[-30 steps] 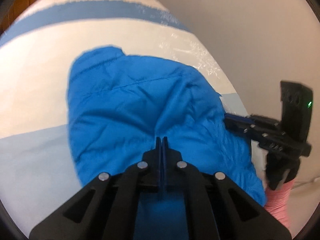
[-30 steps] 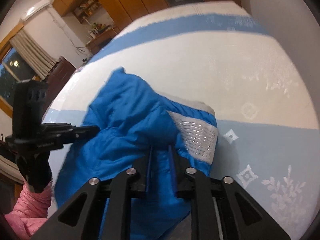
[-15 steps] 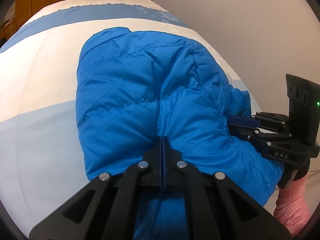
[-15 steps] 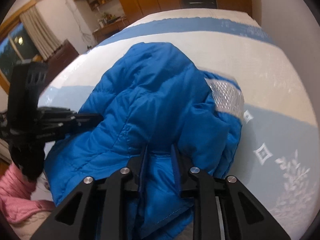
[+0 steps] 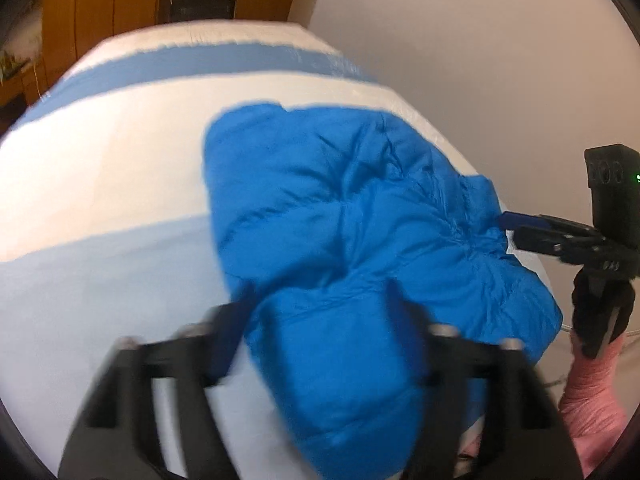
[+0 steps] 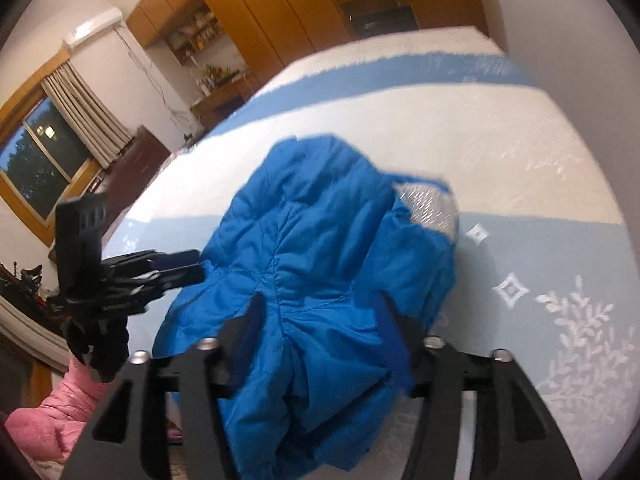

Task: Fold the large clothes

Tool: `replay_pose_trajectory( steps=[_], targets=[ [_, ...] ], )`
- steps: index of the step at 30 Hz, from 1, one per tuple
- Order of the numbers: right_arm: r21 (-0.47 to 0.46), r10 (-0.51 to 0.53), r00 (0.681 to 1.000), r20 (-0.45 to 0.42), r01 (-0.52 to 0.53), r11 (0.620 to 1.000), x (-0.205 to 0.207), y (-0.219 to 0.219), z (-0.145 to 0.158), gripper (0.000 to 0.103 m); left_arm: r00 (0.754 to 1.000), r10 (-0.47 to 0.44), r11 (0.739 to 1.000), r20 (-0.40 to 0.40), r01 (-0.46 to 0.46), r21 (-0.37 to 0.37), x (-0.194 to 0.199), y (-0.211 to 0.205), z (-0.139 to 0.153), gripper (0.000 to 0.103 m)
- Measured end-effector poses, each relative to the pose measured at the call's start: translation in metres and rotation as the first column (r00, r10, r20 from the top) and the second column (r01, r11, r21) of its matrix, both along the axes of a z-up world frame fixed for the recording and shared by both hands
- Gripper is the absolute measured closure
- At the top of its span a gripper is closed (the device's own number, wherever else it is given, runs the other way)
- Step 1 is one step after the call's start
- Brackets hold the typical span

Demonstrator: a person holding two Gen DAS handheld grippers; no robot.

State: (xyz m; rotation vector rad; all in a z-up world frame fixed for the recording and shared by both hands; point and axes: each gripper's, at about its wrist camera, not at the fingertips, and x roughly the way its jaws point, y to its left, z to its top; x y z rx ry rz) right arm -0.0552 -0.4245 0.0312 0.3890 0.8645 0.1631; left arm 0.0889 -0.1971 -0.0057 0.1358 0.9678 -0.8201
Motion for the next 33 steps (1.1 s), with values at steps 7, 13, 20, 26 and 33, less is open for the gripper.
replay_pose_trajectory(
  steps=[7,13,20,26,33],
  targets=[
    [0.131,-0.031,0.999,-0.045,0.037,0.991,-0.006,-0.021,-0.018,0.015,0.999,-0.040,0.999,-0.018,0.040,-0.007,0.000,0.009,-0.008,0.024],
    [0.239,-0.029,0.996,-0.084,0.048,0.970,-0.004,-0.033,-0.044,0.013,0.996,-0.070,0.997,-0.053,0.070,-0.011,0.006,0.008,-0.021,0.020],
    [0.333,0.007,0.993,-0.116,0.032,0.942,0.007,-0.036,-0.071,0.010,0.990,-0.106,0.994,-0.090,0.103,-0.036,0.014,0.003,-0.033,0.016],
    [0.397,0.036,0.993,-0.114,0.012,0.918,0.014,-0.040,-0.091,0.006,0.980,-0.133,0.990,-0.146,0.123,-0.072,0.025,0.001,-0.045,0.012],
    [0.471,0.085,0.991,-0.101,-0.028,0.882,0.020,-0.048,-0.114,0.004,0.936,-0.169,0.979,-0.308,0.125,-0.158,0.045,-0.004,-0.071,0.002]
  ],
)
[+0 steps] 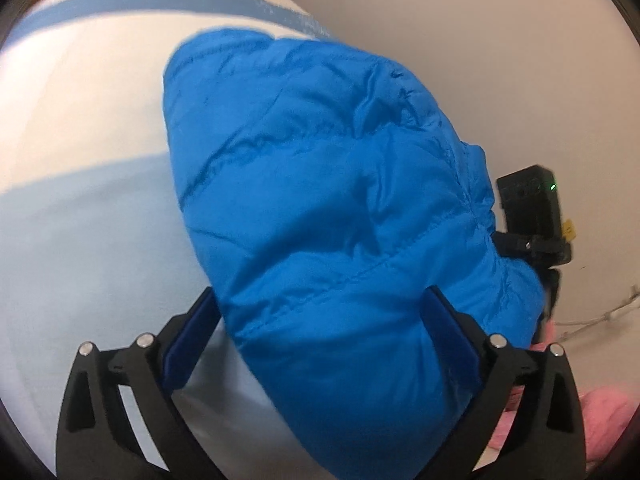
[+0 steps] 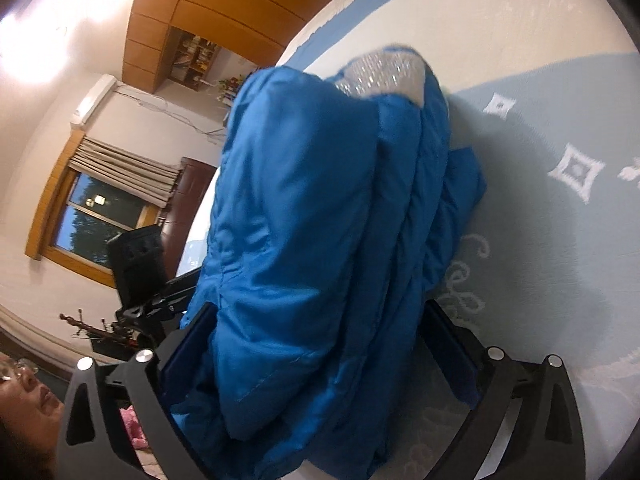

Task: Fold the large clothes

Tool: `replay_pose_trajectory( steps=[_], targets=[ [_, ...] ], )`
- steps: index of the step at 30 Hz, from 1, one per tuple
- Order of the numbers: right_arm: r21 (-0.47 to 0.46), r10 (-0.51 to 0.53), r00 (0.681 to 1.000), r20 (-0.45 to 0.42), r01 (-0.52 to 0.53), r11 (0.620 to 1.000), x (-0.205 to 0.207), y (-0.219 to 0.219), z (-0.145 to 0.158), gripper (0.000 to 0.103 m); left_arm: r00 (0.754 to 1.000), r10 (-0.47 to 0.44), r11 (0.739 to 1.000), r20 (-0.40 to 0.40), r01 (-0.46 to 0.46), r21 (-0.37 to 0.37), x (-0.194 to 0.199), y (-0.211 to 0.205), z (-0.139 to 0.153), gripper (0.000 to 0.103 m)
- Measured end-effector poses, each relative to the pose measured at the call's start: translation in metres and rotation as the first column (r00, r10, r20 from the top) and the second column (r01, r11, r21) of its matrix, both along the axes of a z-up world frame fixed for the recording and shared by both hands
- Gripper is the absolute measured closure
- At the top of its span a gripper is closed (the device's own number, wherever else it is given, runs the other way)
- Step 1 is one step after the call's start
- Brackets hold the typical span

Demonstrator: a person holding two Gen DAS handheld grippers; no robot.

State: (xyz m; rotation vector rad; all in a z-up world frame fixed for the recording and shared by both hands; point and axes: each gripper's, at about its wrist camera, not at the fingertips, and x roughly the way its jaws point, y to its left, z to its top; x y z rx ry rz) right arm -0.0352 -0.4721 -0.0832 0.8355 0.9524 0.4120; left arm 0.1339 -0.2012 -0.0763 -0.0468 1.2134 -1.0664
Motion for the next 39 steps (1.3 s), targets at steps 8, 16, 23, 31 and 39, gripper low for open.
replay_pose_trajectory(
  steps=[8,16,23,31,39],
  targets=[
    [-0.023,0.043,0.997,0.067,-0.042,0.999,0.000,0.009,-0.005,0.008,0.999,-0.014,0.999,-0.050,0.011,-0.048,-0.001,-0.009,-0.012,0.003],
    [-0.008,0.021,0.987,0.158,-0.020,1.000,-0.009,0.011,-0.003,0.034,0.997,-0.015,0.998,0.080,0.019,-0.056,-0.023,-0.014,0.009,0.022],
    [-0.087,0.040,0.983,0.179,-0.024,0.996,-0.018,0.022,0.015,0.042,0.992,-0.016,0.998,0.128,0.024,-0.063,-0.034,-0.015,0.022,0.029],
    [-0.174,0.081,0.981,0.174,-0.050,0.983,0.008,0.036,0.041,0.042,0.990,0.007,0.998,0.141,0.002,-0.064,-0.015,0.000,0.032,0.029],
    [-0.231,0.182,0.963,0.200,-0.134,0.964,0.086,0.048,0.064,0.042,0.967,0.120,0.991,0.223,-0.105,-0.079,0.024,0.015,0.054,0.030]
  ],
)
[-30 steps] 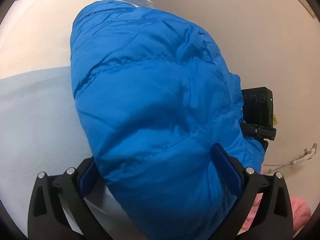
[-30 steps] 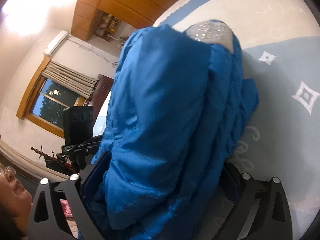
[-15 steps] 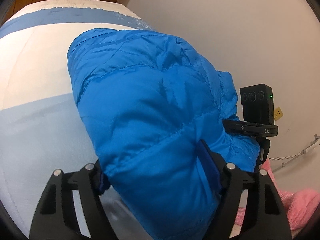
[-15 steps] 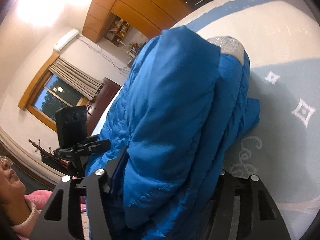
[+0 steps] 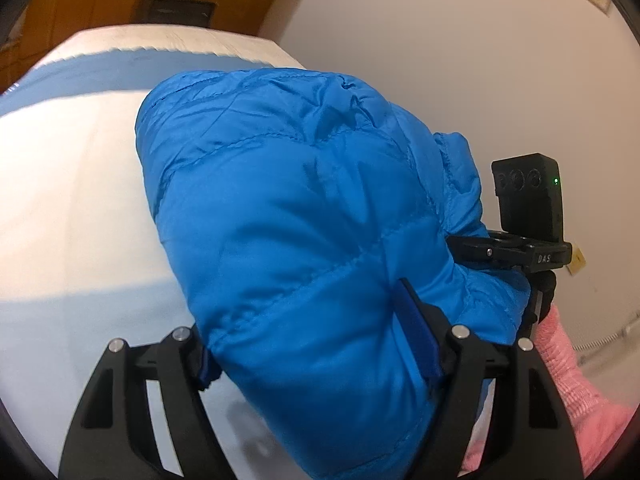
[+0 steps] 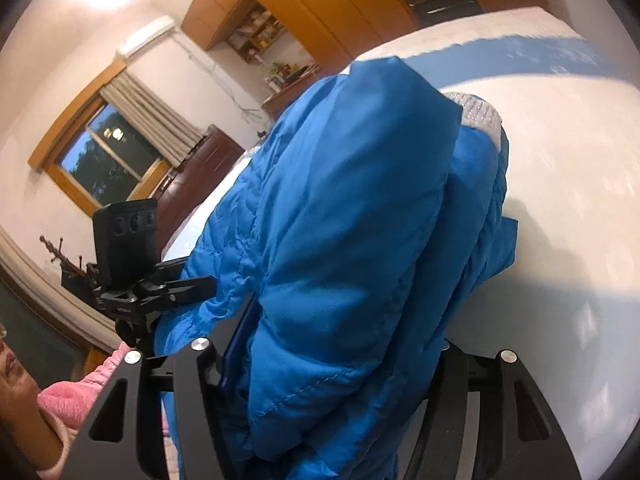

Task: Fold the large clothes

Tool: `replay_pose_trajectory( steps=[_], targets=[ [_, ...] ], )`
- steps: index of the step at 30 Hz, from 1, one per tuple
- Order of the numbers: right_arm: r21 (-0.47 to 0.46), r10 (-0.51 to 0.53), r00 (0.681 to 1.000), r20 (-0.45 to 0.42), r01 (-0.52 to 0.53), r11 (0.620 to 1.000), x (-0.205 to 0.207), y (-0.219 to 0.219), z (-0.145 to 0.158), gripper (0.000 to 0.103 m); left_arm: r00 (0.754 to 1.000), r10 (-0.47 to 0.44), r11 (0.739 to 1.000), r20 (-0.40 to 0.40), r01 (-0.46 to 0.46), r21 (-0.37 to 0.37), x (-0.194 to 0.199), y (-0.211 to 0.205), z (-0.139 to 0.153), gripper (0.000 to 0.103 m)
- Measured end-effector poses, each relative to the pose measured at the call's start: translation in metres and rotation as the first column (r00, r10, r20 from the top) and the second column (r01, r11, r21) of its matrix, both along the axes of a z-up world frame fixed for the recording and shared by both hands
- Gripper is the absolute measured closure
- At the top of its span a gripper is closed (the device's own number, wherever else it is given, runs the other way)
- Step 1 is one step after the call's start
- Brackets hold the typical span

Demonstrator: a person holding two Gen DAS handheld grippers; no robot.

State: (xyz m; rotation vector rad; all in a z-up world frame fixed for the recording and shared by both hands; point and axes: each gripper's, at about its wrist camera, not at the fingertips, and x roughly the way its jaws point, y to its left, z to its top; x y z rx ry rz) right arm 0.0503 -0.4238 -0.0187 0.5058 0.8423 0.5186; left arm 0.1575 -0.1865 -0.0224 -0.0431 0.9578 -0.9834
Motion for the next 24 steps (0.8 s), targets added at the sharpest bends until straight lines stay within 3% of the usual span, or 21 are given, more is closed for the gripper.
replay_pose_trajectory(
  steps=[7,14,16,18,22,24],
  targets=[
    [0.018,0.076,0.997,0.022,-0.076,0.997,0.088,-0.002,0.001,0.042,0.991,0.121,0.993,0.053,-0.120,-0.011,0.062,0.017,0.007,0.029],
    [0.070,0.106,0.993,-0.049,-0.102,0.992,0.157,-0.006,-0.046,0.042,0.983,0.183,0.983,-0.004,-0.183,0.023,0.113,0.023,-0.023,0.029],
    [0.110,0.095,0.991,-0.091,-0.085,0.990,0.164,-0.013,-0.072,0.039,0.980,0.195,0.980,-0.051,-0.192,0.048,0.124,0.023,-0.045,0.027],
    [0.139,0.100,0.990,-0.099,-0.086,0.987,0.165,-0.015,-0.075,0.035,0.980,0.191,0.982,-0.061,-0.189,0.029,0.127,0.027,-0.051,0.024],
    [0.053,0.059,0.993,-0.105,-0.054,0.997,0.154,-0.019,-0.060,0.029,0.976,0.209,0.977,-0.066,-0.206,0.056,0.124,0.024,-0.045,0.021],
    [0.017,0.033,0.994,-0.108,-0.032,0.999,0.147,-0.015,-0.050,0.021,0.971,0.227,0.973,-0.079,-0.223,0.065,0.126,0.028,-0.041,0.020]
  ],
)
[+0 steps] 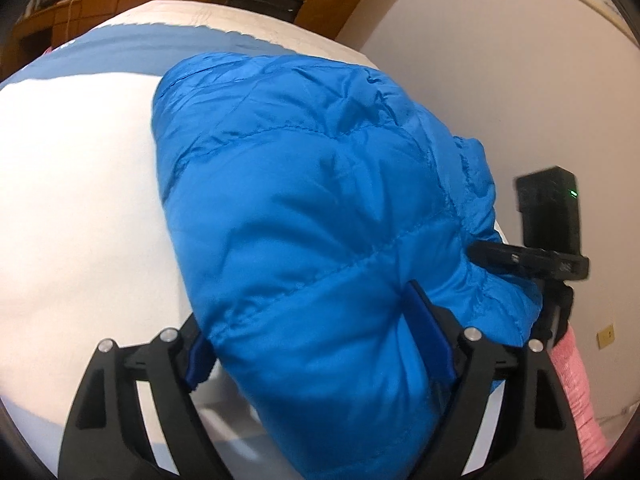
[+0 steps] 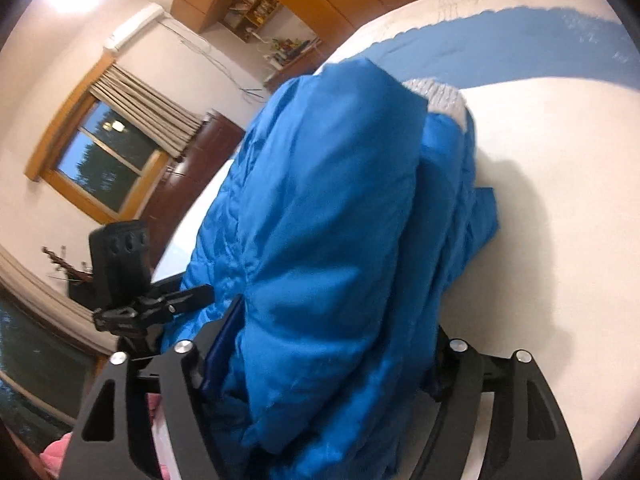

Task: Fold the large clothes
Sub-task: 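Open both grippers and withdraw them from the folded jacket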

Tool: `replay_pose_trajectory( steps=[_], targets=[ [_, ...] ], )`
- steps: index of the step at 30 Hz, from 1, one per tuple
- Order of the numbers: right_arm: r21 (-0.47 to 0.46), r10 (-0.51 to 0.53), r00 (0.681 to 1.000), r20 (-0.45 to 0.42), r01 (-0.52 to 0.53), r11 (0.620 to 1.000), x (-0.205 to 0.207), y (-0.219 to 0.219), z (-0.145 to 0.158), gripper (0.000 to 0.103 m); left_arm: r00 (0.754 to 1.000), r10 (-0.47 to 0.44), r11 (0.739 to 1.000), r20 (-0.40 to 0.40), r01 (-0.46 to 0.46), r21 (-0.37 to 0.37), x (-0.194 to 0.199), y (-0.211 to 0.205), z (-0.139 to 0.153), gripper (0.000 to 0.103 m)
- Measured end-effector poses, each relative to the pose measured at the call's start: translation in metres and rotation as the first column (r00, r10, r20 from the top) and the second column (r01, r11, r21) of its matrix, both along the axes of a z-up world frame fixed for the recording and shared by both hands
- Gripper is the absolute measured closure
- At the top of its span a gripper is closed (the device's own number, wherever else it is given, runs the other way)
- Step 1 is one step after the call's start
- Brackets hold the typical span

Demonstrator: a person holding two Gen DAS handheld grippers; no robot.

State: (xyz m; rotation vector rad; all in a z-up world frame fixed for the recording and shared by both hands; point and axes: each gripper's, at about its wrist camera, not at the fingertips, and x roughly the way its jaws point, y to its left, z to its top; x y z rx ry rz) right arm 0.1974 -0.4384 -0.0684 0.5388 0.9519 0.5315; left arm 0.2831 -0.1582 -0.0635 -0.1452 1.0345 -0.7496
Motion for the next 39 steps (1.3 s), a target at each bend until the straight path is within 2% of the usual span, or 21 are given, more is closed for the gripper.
replay_pose_trajectory(
  steps=[4,6,9,11,14,16,20,23,26,28,32,34,36,37,39],
  targets=[
    [-0.088,-0.042,0.999,0.002,0.042,0.995,-0.039,-0.003,0.019,0.017,0.999,0.034,0.999,0.018,-0.034,0.017,-0.006,0.018,0.014,0.017],
    [-0.101,-0.036,0.999,0.010,0.037,0.994,-0.050,0.005,0.029,0.017,0.998,0.046,0.999,0.039,-0.047,0.019,-0.019,0.025,0.021,0.016],
    [-0.193,-0.074,0.997,0.010,0.075,0.978,-0.071,0.007,0.030,0.017,0.995,0.054,0.998,0.079,-0.058,0.039,-0.040,0.032,0.023,0.013],
    [-0.242,-0.102,0.995,-0.016,0.095,0.966,-0.074,0.012,0.024,0.016,0.993,0.066,0.995,0.099,-0.073,0.068,-0.046,0.030,0.013,0.011],
    [-0.218,-0.128,0.987,-0.096,0.104,0.970,-0.060,0.020,0.004,0.016,0.992,0.073,0.992,0.105,-0.083,0.091,-0.036,0.037,-0.005,0.011],
    [-0.218,-0.134,0.987,-0.086,0.112,0.969,-0.057,0.014,-0.003,0.015,0.992,0.076,0.993,0.099,-0.085,0.087,-0.036,0.041,-0.008,0.011],
    [-0.254,-0.161,0.985,-0.068,0.139,0.957,-0.064,0.019,0.007,0.016,0.993,0.105,0.990,0.051,-0.109,0.090,-0.038,0.051,-0.004,0.011],
    [-0.297,-0.187,0.982,-0.030,0.170,0.940,-0.080,0.034,0.029,0.015,0.991,0.122,0.985,0.057,-0.128,0.114,-0.050,0.055,0.012,0.012],
    [-0.352,-0.219,0.976,0.003,0.206,0.913,-0.103,0.042,0.046,0.004,0.987,0.128,0.976,0.096,-0.143,0.162,-0.071,0.062,0.030,0.012],
    [-0.407,-0.229,0.973,-0.007,0.207,0.890,-0.116,0.055,0.053,0.004,0.985,0.121,0.968,0.124,-0.145,0.207,-0.084,0.060,0.038,0.012],
    [-0.449,-0.236,0.972,-0.025,0.199,0.871,-0.144,0.080,0.052,0.004,0.972,0.124,0.958,0.201,-0.170,0.233,-0.116,0.066,0.049,0.007],
    [-0.458,-0.237,0.971,-0.023,0.201,0.866,-0.153,0.088,0.053,0.004,0.956,0.137,0.946,0.259,-0.204,0.251,-0.133,0.070,0.055,0.007],
    [-0.466,-0.248,0.969,-0.016,0.212,0.859,-0.167,0.099,0.053,0.004,0.938,0.164,0.941,0.306,-0.242,0.235,-0.143,0.071,0.061,0.005],
    [-0.470,-0.253,0.967,-0.014,0.217,0.856,-0.173,0.102,0.051,0.004,0.933,0.173,0.940,0.314,-0.252,0.229,-0.150,0.073,0.064,0.005],
    [-0.476,-0.265,0.964,-0.011,0.228,0.849,-0.181,0.108,0.051,0.004,0.943,0.152,0.942,0.297,-0.229,0.246,-0.158,0.073,0.064,0.003]
  ],
)
